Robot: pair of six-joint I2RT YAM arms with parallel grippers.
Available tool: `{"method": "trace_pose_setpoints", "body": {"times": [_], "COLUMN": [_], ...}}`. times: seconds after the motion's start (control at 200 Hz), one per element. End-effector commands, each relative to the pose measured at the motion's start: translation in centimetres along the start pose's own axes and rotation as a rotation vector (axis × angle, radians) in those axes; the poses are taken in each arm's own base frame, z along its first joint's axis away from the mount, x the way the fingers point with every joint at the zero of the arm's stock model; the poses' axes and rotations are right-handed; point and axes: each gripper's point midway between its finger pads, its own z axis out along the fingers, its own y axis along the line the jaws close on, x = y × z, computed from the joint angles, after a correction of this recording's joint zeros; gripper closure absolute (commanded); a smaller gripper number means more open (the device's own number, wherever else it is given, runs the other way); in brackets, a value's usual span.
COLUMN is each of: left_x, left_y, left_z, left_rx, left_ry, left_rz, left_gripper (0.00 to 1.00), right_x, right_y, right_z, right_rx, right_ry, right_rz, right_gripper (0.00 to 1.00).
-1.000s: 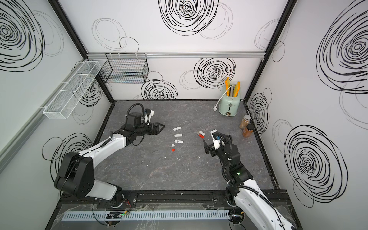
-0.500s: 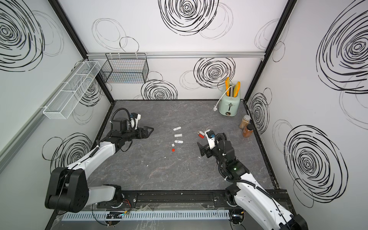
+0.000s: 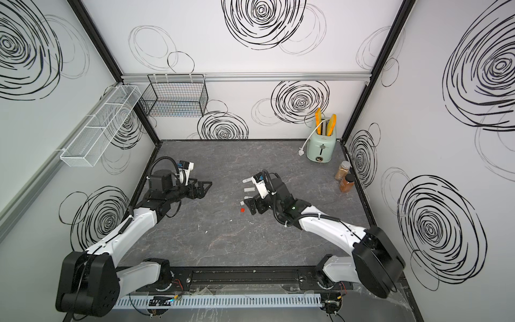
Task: Close the usb drive cover
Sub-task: Adjust the cover at the center of the board.
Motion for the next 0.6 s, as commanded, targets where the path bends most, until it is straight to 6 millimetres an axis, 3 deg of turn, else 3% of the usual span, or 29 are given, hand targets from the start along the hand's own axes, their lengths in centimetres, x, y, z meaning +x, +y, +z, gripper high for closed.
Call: {"method": "trace_pose_setpoints", "body": {"times": [0.0,0.33,0.465,0.595], "left_x": [-0.8,-0.6,-0.7,-0.7], "left_y": [0.0,-0.6,-0.9,-0.8], "left_z": [-0.3,-0.1,-0.1,-0.2], "left_rx": [0.003,0.028,0.036,0.028], "left_ry": [-0.052,-0.044,-0.054,-0.051], "left_rz": [0.057,0.056,0.068,0.067], "left_gripper": [0.02,0.02,0.02,0.02], "right_x": [-0.9,0.7,1.8,2.6], "right_y": [1.5,3.4,3.6,3.5], "right_z": [1.9,10.1,12.6,13.8], "right_rx": [-0.070,-0.236,-0.277,-0.282], "right_ry": [0.027,0.221,0.291,0.327], "right_rz": [0.064,0.177,0.215,0.227], "right_gripper": [0.01,0.01,0.05,0.05]}}
